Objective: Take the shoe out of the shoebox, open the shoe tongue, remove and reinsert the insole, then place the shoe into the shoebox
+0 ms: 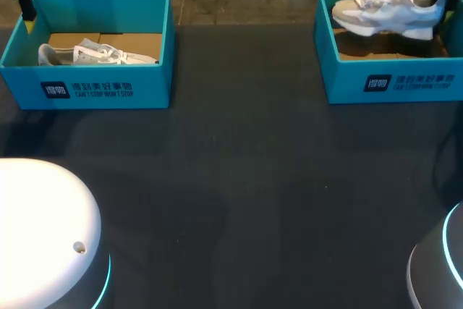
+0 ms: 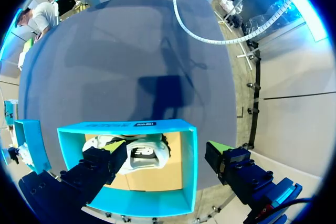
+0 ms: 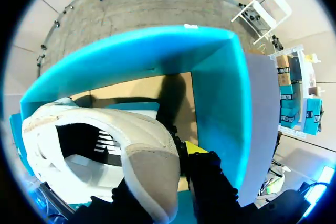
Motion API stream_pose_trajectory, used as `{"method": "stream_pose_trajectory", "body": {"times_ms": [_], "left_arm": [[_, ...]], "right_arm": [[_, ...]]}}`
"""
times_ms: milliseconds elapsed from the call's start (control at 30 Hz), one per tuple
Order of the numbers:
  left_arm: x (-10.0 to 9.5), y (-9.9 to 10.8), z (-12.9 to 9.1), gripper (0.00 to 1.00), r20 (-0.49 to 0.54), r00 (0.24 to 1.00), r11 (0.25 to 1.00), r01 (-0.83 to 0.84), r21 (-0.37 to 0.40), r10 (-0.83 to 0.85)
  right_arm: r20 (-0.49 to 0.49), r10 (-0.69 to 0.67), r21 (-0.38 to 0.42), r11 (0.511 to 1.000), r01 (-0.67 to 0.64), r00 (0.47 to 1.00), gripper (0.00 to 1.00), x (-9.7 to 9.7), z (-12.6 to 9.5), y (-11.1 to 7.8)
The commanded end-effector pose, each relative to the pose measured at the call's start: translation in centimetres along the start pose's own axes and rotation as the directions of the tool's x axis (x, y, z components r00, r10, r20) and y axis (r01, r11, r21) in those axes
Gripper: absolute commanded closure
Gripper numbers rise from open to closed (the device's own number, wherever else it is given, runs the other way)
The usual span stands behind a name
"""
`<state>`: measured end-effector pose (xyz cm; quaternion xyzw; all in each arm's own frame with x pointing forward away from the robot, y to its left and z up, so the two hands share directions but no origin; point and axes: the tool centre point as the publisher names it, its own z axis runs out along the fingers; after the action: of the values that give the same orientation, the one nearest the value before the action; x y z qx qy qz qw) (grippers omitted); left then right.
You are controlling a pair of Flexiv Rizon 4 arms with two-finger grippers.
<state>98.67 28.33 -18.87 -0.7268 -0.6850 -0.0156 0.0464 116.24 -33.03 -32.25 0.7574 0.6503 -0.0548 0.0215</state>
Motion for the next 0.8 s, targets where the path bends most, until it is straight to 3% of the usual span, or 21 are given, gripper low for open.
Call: {"method": "stream_pose_trajectory", "body": {"times_ms": [33, 200, 233, 533, 800], "left_arm": [[0.0, -0.1, 0.0, 0.00, -0.002, 1.000, 1.000, 0.000, -0.002, 0.000], [0.0, -0.1, 0.0, 0.00, -0.002, 1.000, 1.000, 0.000, -0.002, 0.000], [0.0, -0.1, 0.0, 0.00, -0.002, 1.000, 1.000, 0.000, -0.002, 0.000], [0.0, -0.1, 0.0, 0.00, -0.002, 1.000, 1.000, 0.000, -0.002, 0.000], [0.0, -0.1, 0.0, 0.00, -0.002, 1.000, 1.000, 0.000, -0.002, 0.000]], "right_arm": [[0.003, 0.003, -0.031, 1.000, -0.003, 1.000, 1.00, 0.2, -4.7, -2.0], [0.017, 0.008, -0.059, 0.998, -0.007, 1.000, 1.00, 0.9, -7.7, -3.4], [0.024, 0.007, -0.077, 0.997, -0.005, 1.000, 1.00, 1.5, -9.4, -4.4], [0.062, 0.004, -0.128, 0.992, 0.004, 0.998, 1.00, 4.6, -15.7, -9.1], [0.099, 0.010, -0.164, 0.986, 0.006, 0.995, 1.00, 7.5, -19.2, -12.9]]}}
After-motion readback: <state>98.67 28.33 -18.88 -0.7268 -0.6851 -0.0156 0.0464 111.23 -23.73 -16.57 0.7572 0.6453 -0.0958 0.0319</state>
